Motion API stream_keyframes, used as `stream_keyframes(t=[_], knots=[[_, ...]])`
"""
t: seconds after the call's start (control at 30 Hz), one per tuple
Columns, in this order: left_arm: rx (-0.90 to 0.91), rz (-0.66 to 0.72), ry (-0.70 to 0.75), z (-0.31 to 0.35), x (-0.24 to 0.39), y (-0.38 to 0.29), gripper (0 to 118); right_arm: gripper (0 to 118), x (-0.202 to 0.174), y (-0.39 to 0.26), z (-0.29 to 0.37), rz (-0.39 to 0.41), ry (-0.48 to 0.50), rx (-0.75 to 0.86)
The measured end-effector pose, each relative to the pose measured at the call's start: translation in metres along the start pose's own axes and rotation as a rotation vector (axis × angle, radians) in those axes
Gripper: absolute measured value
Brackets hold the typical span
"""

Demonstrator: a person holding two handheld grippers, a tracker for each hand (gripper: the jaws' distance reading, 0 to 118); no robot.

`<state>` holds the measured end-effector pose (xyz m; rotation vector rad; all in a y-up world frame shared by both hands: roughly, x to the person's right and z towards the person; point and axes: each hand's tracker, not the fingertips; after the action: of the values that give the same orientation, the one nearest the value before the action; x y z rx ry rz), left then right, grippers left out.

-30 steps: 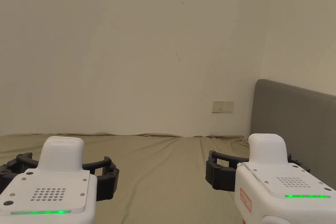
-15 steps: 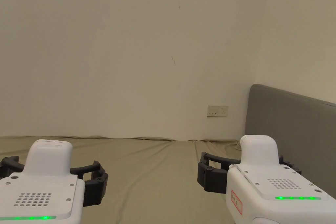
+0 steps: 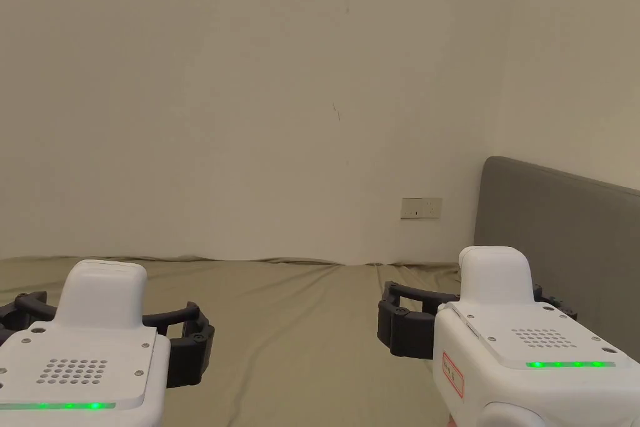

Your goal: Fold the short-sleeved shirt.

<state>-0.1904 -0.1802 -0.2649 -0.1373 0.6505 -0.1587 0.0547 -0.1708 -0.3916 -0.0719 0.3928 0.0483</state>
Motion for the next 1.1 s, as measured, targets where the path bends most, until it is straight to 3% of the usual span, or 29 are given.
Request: stream_keyframes(t=[1.1], knots=[[0.004,0.019,-0.02,-0.0038,0.0079,-0.0041,118,118,0.0061,0.0007,0.0067,0.005,-0.003,-0.005]])
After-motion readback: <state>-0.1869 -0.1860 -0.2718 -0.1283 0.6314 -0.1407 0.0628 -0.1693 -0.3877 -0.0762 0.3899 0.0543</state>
